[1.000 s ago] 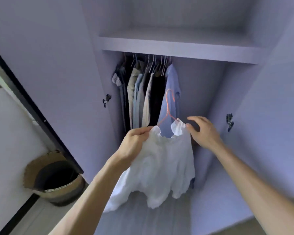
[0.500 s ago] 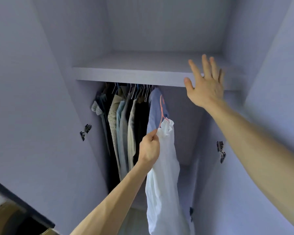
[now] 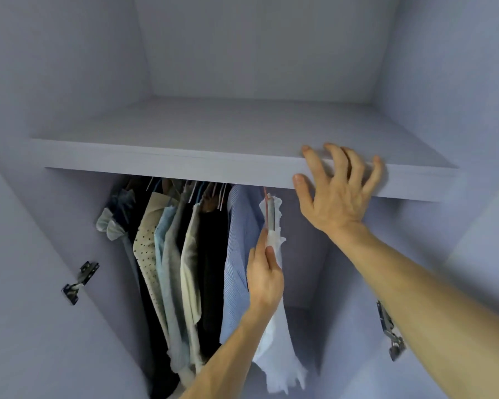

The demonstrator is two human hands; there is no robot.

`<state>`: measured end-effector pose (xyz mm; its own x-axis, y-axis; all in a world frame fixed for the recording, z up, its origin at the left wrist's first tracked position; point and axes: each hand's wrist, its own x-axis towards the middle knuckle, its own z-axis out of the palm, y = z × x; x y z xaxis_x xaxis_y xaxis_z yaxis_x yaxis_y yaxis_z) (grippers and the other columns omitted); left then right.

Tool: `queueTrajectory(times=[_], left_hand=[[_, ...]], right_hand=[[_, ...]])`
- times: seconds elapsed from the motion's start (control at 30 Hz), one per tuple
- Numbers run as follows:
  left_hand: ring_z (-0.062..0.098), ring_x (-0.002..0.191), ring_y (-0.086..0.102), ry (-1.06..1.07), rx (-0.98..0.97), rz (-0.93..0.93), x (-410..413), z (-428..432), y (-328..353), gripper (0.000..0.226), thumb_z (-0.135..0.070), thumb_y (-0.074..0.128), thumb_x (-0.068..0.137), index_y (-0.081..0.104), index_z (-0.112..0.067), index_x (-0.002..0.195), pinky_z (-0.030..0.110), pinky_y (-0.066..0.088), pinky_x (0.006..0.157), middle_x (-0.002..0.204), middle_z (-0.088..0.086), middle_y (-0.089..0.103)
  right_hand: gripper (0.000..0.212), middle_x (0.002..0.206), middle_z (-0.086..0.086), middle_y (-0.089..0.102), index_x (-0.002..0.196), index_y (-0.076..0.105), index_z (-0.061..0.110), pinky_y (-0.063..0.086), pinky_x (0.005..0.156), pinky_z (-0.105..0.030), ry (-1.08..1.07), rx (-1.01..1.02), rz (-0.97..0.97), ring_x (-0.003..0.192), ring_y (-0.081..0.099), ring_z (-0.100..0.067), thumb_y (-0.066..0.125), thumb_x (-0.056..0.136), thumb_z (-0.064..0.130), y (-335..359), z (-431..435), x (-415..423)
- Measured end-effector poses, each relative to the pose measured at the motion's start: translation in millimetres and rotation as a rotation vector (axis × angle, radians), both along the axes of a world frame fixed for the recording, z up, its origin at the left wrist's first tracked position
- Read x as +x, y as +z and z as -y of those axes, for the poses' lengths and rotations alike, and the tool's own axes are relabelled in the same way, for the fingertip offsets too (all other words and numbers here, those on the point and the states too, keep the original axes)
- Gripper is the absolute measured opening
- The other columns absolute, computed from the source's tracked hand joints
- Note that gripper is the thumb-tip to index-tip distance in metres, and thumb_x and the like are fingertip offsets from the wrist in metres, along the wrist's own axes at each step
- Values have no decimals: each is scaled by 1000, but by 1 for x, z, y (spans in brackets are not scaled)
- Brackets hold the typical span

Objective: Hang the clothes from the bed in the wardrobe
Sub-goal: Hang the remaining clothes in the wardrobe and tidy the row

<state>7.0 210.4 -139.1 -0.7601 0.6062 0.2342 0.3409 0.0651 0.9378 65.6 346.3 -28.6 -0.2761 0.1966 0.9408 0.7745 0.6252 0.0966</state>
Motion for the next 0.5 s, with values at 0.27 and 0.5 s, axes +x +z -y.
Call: queueTrajectory(times=[0.27, 0.5], left_hand=[[6, 100, 47, 51, -21, -142, -49, -70, -18, 48, -9, 34, 105, 39, -22, 151, 19, 36, 85, 116, -15, 53], [8, 87, 48, 133, 14, -149, -43, -71, -29, 48, -5, 38, 104, 43, -20, 149, 19, 38, 79, 111, 6, 54]], right_hand=[[46, 126, -5, 63, 134, 59, 34, 27, 111, -61, -37, 111, -40, 119, 49, -28, 48, 95, 53, -6, -10, -8], [45, 124, -6, 63, 133, 59, 32, 24, 110, -61, -39, 127, -56, 119, 47, -27, 48, 94, 53, -2, -16, -8]])
